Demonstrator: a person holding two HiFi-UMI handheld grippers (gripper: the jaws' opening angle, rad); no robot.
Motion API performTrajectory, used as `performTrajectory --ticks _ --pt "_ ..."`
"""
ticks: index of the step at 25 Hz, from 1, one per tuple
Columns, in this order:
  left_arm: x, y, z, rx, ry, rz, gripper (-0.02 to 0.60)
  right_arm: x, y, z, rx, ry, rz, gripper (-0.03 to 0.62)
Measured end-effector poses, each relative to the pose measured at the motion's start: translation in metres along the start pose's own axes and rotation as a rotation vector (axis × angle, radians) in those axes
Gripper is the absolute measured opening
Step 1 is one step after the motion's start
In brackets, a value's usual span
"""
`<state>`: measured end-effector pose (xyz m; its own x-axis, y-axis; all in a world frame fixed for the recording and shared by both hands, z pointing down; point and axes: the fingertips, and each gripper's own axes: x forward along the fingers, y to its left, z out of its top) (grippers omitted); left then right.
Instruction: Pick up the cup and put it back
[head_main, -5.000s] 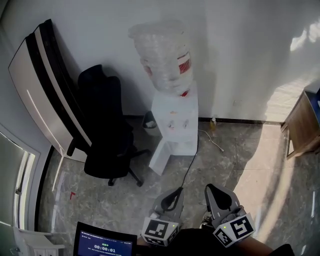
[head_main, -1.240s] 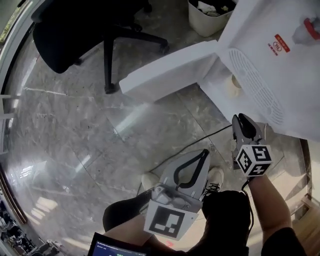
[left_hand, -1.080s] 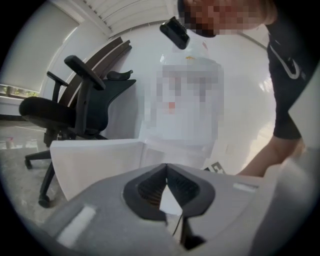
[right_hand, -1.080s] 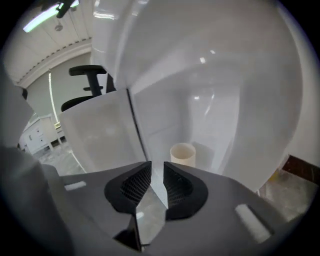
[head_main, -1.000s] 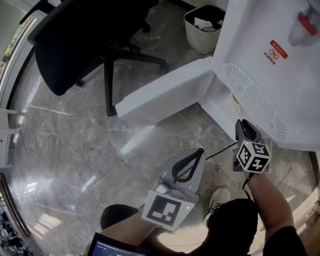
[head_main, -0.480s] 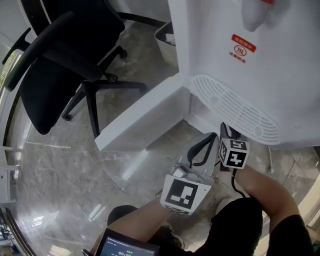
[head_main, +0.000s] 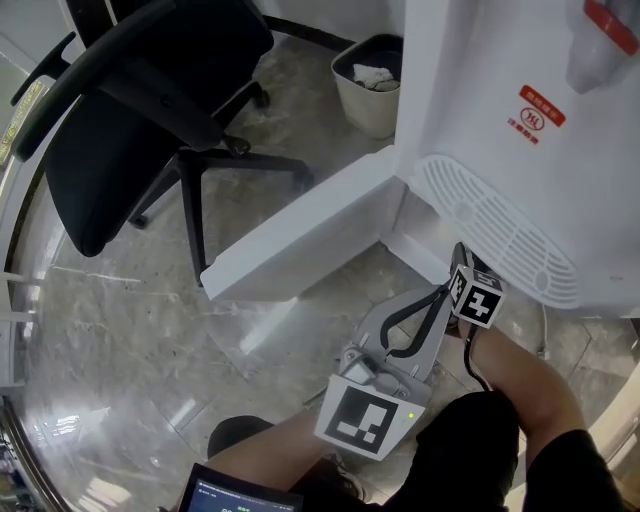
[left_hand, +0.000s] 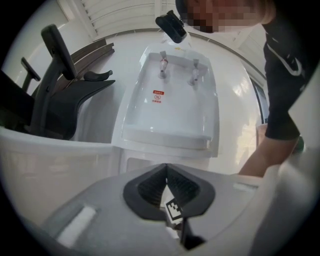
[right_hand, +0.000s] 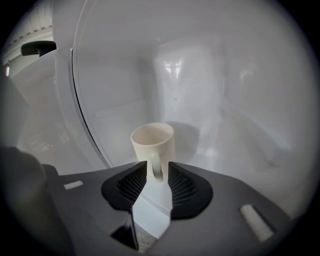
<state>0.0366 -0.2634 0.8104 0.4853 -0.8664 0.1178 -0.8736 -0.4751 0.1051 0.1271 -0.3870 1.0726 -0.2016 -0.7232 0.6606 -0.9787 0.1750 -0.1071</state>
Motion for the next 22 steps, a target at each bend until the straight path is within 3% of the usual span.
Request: performTrajectory --ticks 9,11,22 --pt "-0.004 0.014 -0.014 0.001 0.029 0.029 0.005 0.024 -0.006 -0.007 -0.066 -0.003 0.020 0.103" --pt "-0.005 0.016 -0.015 -0.001 0.033 0.032 0.005 0.026 -0.006 -0.007 -0.087 -0.001 0.021 0.063" --pt "-0.008 0.016 -0.014 -0.003 0.025 0.031 0.005 0.018 0.001 0.004 -0.095 -0.041 0.089 0.055"
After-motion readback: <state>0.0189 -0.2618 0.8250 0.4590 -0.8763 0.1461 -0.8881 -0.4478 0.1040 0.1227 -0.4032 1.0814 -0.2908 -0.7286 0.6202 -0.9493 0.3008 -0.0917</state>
